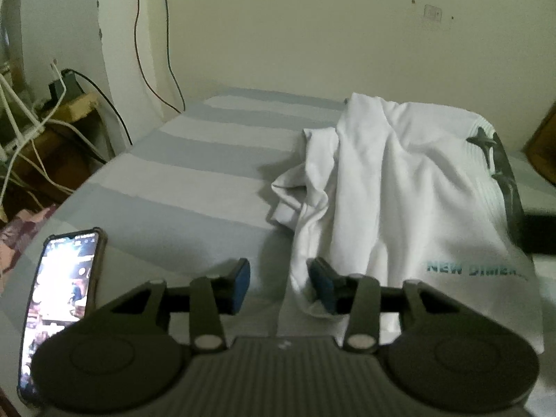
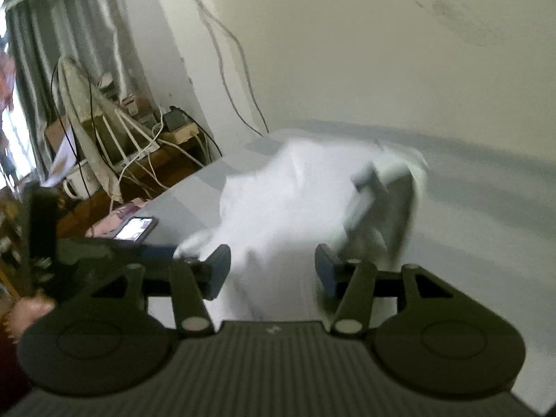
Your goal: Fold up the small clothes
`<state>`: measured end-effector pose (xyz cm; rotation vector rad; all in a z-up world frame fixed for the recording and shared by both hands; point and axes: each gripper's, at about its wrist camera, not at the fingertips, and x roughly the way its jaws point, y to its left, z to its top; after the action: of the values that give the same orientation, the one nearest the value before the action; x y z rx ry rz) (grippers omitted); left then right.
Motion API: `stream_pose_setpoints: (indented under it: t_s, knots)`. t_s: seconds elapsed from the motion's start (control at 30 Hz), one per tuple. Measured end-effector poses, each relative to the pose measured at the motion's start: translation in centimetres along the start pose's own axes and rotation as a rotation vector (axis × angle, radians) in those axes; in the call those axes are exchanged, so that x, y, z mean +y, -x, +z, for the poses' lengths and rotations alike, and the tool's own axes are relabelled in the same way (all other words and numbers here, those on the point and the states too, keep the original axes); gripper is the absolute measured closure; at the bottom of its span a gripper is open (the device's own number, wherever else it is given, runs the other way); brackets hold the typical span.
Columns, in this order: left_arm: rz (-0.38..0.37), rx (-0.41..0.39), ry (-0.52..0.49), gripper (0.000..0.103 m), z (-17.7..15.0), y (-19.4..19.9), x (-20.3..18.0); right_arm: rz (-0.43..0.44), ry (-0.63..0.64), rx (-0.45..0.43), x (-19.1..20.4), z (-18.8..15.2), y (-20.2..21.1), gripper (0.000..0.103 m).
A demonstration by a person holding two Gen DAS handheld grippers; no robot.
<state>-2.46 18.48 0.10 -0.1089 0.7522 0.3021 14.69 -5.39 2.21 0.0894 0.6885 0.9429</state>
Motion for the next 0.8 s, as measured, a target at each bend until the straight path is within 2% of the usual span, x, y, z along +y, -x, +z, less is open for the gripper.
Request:
stream_pose_setpoints:
  t_s: [0.17, 0.4, 0.53, 0.57, 0.8]
  knots:
    - [0.040, -0.009, -0.007, 0.058, -0.5, 0.7, -0.3, 0.036, -0.140, -0.023, -2.0, -3.1, 2.0, 0.046]
    - [0.114, -0.046, -0.034, 0.044, -1.1, 0.7, -0.8, 0.060, -0.206, -0.049, -2.6, -5.0, 2.0, 0.044]
    - [0.169, -0.081, -0.052, 0.030, -1.8, 0.7, -1.3, 0.031, -0.233, -0.051, -3.1, -5.7, 2.0, 0.034]
    - [0.184, -0.090, -0.055, 0.027, -2.0, 0.7, -1.4, 0.051, -0.250, -0.066, -3.3, -5.7, 2.3, 0.030]
    - [0.232, -0.112, -0.037, 0.011, -2.3, 0.7, -1.3, 0.080, -0.342, -0.107, -4.5, -6.1, 3.0, 0.029]
